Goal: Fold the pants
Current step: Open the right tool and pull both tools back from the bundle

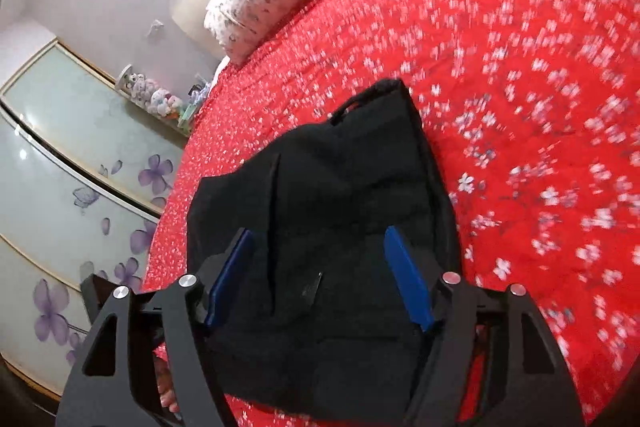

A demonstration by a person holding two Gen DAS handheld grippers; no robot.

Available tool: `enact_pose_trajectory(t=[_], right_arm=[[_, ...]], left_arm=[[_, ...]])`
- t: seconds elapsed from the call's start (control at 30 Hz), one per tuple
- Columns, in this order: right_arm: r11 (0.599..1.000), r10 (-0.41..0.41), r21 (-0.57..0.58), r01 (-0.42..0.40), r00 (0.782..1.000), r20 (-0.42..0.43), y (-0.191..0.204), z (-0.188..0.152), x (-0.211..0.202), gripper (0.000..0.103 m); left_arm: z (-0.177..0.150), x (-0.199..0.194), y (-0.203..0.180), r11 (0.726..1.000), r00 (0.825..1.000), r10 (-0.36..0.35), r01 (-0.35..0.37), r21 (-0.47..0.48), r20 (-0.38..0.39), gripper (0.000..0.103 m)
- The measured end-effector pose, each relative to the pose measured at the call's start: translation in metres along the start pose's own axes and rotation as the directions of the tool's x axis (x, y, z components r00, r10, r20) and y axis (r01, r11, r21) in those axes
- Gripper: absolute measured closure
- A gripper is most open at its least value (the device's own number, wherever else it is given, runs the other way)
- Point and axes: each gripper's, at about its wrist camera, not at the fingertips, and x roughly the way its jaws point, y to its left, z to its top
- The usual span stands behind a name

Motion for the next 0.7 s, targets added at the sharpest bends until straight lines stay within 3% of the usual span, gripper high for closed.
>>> enact_pose_trajectory(t=[0.03,0.07,0.17,0.27,0.37,0.7], right_arm=[[1.0,-0.004,-0.028,0.005,0.999,0.032,0.006,-0.005,-0.011,0.024],[0.998,-0.011,-0.055,0.014,0.998,0.055,0.01,-0.013,-0.02,0.023],[0.988,-0.049,-0.141,0.064,0.993,0.105,0.02,-0.034,-0.042,0.015],[0.969,-0.078,-0.221,0.111,0.985,0.155,0.034,-0.068,-0.061,0.013],[0.952,-0.104,-0.266,0.151,0.977,0.185,0.042,-0.086,-0.071,0.01],[0.856,-0.173,-0.441,0.268,0.954,0.244,0.089,-0.166,-0.081,0.006]], left_arm=[[-0.004,-0.012,-0.009,0.998,0.998,0.041,-0.043,0.037,0.045,0.007],[-0.008,-0.018,-0.013,0.996,0.996,0.054,-0.058,0.062,0.073,0.004],[-0.034,-0.052,-0.035,0.976,0.987,0.036,-0.068,0.208,0.155,0.002],[-0.065,-0.081,-0.056,0.931,0.972,0.069,-0.143,0.335,0.224,0.002],[-0.09,-0.1,-0.065,0.915,0.963,0.098,-0.186,0.357,0.252,0.002],[-0.144,-0.127,-0.061,0.907,0.942,0.183,-0.273,0.322,0.282,0.002]])
